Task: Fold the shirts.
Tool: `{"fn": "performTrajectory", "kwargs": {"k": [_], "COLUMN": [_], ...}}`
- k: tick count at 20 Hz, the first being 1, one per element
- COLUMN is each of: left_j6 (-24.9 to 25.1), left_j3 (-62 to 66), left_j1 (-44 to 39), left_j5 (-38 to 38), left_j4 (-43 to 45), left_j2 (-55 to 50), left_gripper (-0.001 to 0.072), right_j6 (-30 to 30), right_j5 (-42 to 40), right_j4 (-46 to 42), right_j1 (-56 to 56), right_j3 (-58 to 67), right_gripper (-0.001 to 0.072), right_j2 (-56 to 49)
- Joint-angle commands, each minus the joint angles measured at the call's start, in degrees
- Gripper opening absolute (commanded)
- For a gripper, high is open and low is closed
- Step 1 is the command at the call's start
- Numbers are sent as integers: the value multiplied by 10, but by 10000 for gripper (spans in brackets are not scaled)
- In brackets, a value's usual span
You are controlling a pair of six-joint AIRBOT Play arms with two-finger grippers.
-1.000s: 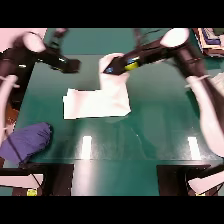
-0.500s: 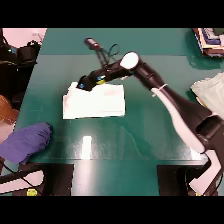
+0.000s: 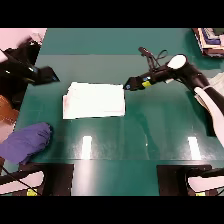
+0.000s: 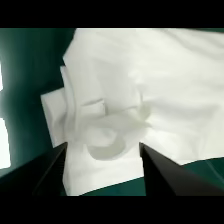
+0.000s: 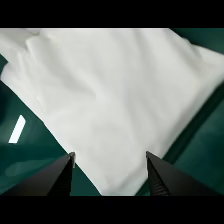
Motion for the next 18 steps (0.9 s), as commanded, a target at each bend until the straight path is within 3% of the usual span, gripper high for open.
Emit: {"fn": "performTrajectory", "kwargs": {"k": [1,3,8,9,10,11,14,15,18], "left_j6": [23,23,21,21,21,21,22,23,23], "left_j3": [-122,-149,-150,-150,-150,-150,-150,-150,-150], "left_j1": [-52,-72,-76,-76,-76,-76,-76,-75,-75], "left_j5": [105,135,129,129,128,128,128,121,45], "left_j4": [-21,-21,-22,-23,-27,-31,-30,-19,36], "left_j2": [0,0,0,0,0,0,0,1,20], "left_gripper": [536,536,534,477,277,144,124,29,24], "right_j6": [1,1,1,2,2,2,5,8,8], "right_j5": [-21,-35,-53,-52,-49,-48,-45,-43,-37], "right_j4": [4,4,5,6,6,6,6,6,5], "right_j1": [-28,-28,-28,-28,-28,-28,-28,-28,-29], "right_j3": [-83,-118,-179,-183,-184,-186,-186,-186,-186], "right_gripper": [504,504,504,504,504,504,504,504,480], "right_j2": [43,63,98,99,100,100,100,100,109]}}
